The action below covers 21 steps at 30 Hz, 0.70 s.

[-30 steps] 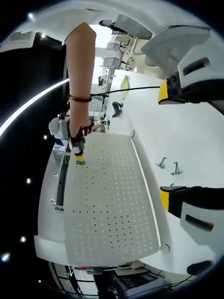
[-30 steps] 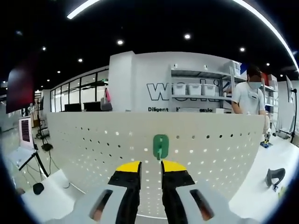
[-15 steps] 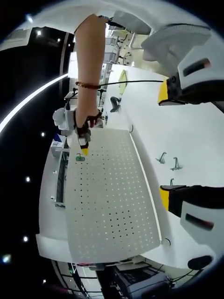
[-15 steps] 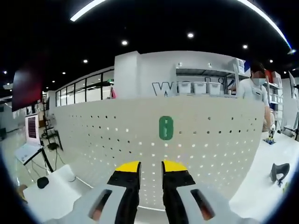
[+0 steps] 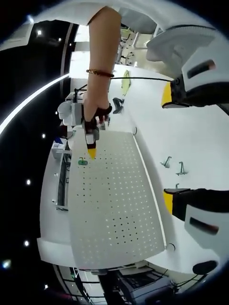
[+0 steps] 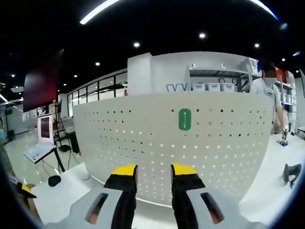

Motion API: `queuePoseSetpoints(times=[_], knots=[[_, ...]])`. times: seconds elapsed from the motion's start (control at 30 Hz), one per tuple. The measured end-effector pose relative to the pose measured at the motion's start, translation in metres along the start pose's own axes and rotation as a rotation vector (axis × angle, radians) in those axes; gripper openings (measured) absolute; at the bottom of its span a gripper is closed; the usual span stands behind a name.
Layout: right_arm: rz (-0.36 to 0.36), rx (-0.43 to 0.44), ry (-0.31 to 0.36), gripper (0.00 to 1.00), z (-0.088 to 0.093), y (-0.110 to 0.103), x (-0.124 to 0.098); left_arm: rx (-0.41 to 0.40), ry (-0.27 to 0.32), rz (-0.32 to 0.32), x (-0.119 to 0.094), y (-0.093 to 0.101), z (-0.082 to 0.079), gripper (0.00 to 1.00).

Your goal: Insert the hook assembly into the mounting plate slot until the hook locks in place.

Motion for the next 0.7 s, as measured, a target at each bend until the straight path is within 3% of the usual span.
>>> queuePoseSetpoints(times=[0.43,0.7], knots=[[-0.063,0.008,-0.011,0.29,0.018,-0.006,-0.031,-0.001,-0.033,-0.009,0.011,0.003,-0.003,0.66],[-0.103,0.036,-0.044,0.29,0.041,-0.008,-0.04,0.004,-0.057,-0.019,0.015,0.0,-0.004,0.65]])
Point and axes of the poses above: the point that each gripper's makers call its tool centre point, and the gripper's own axes: x roughly forward along the fingers, y roughly to its right, z roughly out of its underside, the point moved 9 cm from there along -x, roughly backward along the fingers, and after that the axes turned 8 degrees about z, right-handed, at the moved point
